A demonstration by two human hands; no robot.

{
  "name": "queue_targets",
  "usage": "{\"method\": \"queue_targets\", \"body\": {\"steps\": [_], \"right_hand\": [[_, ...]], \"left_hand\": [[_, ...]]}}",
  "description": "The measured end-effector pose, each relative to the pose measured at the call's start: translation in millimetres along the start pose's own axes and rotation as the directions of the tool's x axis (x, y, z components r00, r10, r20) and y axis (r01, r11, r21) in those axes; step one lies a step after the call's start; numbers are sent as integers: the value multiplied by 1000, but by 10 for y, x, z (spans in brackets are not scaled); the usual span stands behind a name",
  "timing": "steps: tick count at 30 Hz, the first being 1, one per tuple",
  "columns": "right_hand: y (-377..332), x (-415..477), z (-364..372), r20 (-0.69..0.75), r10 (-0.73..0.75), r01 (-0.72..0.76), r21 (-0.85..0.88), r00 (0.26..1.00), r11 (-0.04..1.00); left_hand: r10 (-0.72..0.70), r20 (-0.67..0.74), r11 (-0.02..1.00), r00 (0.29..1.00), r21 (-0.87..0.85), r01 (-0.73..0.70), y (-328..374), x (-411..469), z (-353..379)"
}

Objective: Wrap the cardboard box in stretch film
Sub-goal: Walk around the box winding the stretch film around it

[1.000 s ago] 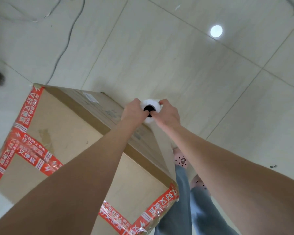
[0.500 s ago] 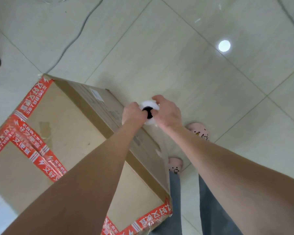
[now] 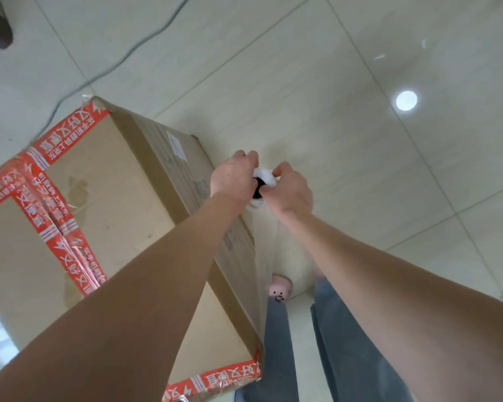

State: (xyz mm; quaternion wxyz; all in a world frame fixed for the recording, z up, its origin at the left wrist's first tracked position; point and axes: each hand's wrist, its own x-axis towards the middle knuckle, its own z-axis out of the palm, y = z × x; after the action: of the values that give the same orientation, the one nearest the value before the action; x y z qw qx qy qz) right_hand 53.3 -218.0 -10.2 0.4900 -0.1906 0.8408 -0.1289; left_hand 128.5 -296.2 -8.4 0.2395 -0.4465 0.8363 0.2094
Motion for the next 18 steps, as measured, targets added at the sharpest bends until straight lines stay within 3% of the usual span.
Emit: {"method": "queue_targets", "body": {"steps": [4,7,11,13,18], "right_hand": [[-74,36,-58,-9,-214,208,-203,977,957],[-138,97,-102,15,-311,303,-269,950,914],[-294,213,-85,40,-146,150,-119,989,982],[-393,263,-82,62,-120,122,-32,991,992],[-507,367,-140,92,-130,131,-1,987,991]], "left_hand": [[-166,0,973,986,-163,164,-28,-9,-41],[-362,22,871,932,-347,347,-40,-24,-38],[-555,84,676,828,-535,507,-123,17,-59],[-572,117,643,812,-551,532,-164,42,-78],[-578,159,627,800,-541,560,-185,163,-169]]}}
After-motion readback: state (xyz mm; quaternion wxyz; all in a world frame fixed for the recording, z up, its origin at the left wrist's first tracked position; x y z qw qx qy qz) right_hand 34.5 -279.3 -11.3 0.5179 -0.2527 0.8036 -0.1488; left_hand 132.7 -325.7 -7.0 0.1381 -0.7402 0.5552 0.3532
